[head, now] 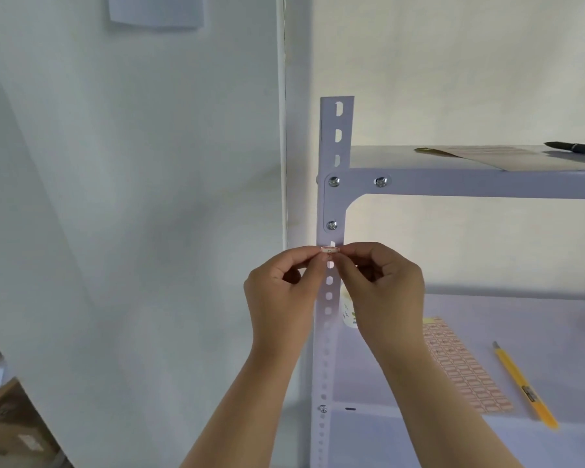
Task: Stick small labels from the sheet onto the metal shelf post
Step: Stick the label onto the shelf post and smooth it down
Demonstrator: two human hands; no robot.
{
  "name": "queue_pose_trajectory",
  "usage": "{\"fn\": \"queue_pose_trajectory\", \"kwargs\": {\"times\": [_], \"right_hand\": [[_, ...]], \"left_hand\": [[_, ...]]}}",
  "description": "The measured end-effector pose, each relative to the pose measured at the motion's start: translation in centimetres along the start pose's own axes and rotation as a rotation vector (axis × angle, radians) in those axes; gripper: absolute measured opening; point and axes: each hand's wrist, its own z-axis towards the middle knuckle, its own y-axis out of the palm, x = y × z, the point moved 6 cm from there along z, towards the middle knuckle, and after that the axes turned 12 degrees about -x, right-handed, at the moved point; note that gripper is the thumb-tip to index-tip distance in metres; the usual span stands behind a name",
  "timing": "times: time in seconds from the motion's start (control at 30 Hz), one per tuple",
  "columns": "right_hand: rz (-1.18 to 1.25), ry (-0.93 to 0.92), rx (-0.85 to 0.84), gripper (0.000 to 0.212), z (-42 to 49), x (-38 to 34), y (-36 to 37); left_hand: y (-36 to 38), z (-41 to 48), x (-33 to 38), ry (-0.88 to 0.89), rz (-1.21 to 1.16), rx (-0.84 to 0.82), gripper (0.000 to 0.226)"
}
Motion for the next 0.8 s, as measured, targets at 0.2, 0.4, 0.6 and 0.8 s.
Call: {"fn": "queue_pose_trajectory", "kwargs": {"times": [0.2,0.4,0.6,0.8], "right_hand": [[-0.046,-0.035,0.010,0.012,-0.37,-0.05,0.21],[-0.064,-0.047,0.039,0.005,-0.27,0.03,0.10],[-0.055,-0.045,0.039,0.003,-0.13,0.15,0.21],[-0.058,-0.047,0.056,0.005,-0.15,0.21,0.12]], "left_hand": [[-0.10,0.03,-0.53,0.006,0.021,0.035,0.014],[-0.01,-0.15,-0.81,0.009,0.044,0.037,0.011],[-0.02,-0.08,-0.27,0.045,0.077,0.059,0.009],[0.07,0.00,0.00,0.075,0.101,0.055,0.010]]}}
